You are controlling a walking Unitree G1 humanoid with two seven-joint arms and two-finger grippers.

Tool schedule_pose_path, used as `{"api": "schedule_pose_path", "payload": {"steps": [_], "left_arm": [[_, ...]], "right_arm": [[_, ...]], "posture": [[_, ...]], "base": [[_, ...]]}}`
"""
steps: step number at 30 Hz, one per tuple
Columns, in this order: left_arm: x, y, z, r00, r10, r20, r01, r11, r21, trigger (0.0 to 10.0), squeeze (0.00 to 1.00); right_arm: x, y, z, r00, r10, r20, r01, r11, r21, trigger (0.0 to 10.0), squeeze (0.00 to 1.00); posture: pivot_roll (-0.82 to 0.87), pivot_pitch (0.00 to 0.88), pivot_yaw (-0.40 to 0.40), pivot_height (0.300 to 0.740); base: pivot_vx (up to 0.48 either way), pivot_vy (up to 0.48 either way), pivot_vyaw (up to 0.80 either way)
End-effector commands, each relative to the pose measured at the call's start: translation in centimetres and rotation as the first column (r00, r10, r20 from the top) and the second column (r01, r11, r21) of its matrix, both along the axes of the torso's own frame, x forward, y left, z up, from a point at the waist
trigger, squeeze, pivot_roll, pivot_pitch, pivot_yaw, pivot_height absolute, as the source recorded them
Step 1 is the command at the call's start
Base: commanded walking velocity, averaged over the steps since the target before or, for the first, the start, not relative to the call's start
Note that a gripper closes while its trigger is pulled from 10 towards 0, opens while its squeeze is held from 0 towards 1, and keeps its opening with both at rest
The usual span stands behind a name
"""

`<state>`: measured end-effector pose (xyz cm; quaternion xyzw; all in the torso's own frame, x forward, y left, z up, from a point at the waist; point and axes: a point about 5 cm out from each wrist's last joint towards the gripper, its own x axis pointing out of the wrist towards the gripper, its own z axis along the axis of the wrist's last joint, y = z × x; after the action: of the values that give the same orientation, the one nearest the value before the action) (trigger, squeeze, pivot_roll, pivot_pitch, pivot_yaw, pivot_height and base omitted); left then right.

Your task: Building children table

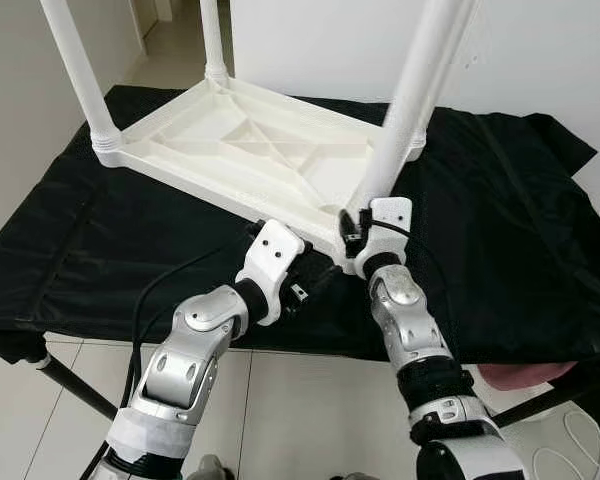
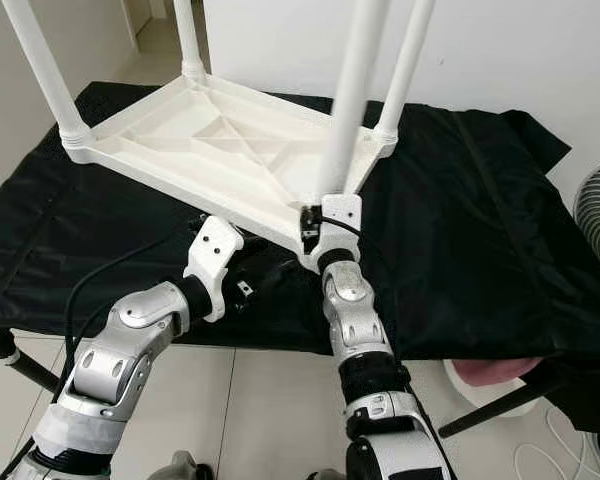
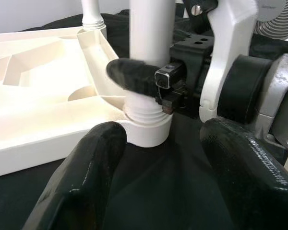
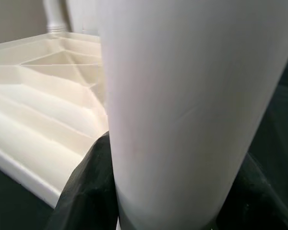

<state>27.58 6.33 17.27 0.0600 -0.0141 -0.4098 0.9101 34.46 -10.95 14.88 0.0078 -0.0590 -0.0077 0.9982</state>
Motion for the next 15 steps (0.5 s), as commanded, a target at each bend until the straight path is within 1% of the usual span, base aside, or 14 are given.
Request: {"api": "schedule_pose_path", "payload": {"steps": [1,6,7,8,9,10,13,14,15], "left_arm": [[0.0,-0.1,-0.1,0.999,0.042,-0.010,-0.042,0.999,-0.008,10.0,0.00],[0.1,0.0,-0.1,0.999,0.047,-0.010,-0.047,0.999,-0.009,10.0,0.00],[0.0,0.0,-0.1,0.999,0.049,-0.010,-0.049,0.999,-0.010,10.0,0.00],[0.0,0.0,-0.1,0.999,0.050,-0.010,-0.050,0.999,-0.010,10.0,0.00],[0.0,0.0,-0.1,0.999,0.052,-0.010,-0.052,0.999,-0.009,10.0,0.00],[0.0,0.1,-0.1,0.998,0.054,-0.010,-0.054,0.998,-0.009,10.0,0.00],[0.0,0.1,-0.1,0.998,0.056,-0.009,-0.057,0.998,-0.008,10.0,0.00],[0.1,0.1,-0.1,0.998,0.057,-0.008,-0.057,0.998,-0.009,10.0,0.00],[0.1,0.1,-0.1,0.998,0.056,-0.007,-0.056,0.998,-0.008,10.0,0.00]], "right_arm": [[-0.3,-1.7,-0.9,0.994,-0.099,-0.035,0.099,0.995,-0.003,0.0,0.00],[-0.3,-2.4,-0.8,0.991,-0.115,-0.065,0.113,0.993,-0.026,0.0,0.00],[-0.3,-2.5,-0.7,0.991,-0.116,-0.068,0.114,0.993,-0.031,3.3,0.00],[-0.5,-2.4,-0.6,0.989,-0.131,-0.071,0.128,0.991,-0.036,3.3,0.00],[-0.5,-2.3,-0.5,0.990,-0.120,-0.074,0.118,0.992,-0.036,10.0,0.00],[-0.4,-2.1,-0.4,0.994,-0.088,-0.066,0.087,0.996,-0.021,10.0,0.91],[-0.2,-1.9,-0.1,0.997,-0.055,-0.054,0.055,0.999,-0.001,10.0,0.91],[0.0,-1.9,0.0,0.999,-0.017,-0.052,0.016,1.000,-0.009,10.0,1.00],[0.2,-1.9,0.1,0.998,0.034,-0.049,-0.035,0.999,-0.021,10.0,1.00]], "posture": [[-0.06,0.073,-0.010,0.740],[-0.05,0.067,-0.016,0.740],[-0.05,0.067,-0.016,0.740],[-0.05,0.067,-0.016,0.740],[-0.05,0.064,-0.020,0.740],[-0.05,0.060,-0.021,0.740],[-0.05,0.060,-0.021,0.740],[-0.05,0.056,-0.021,0.740],[-0.05,0.056,-0.021,0.740]], "base": [[0.000,0.000,0.00],[0.000,0.000,0.00],[0.000,0.000,0.00],[0.000,0.000,0.00],[0.000,0.000,0.00],[0.000,0.000,0.00],[0.000,0.000,0.00],[0.000,0.000,0.00],[0.000,0.000,0.00]]}}
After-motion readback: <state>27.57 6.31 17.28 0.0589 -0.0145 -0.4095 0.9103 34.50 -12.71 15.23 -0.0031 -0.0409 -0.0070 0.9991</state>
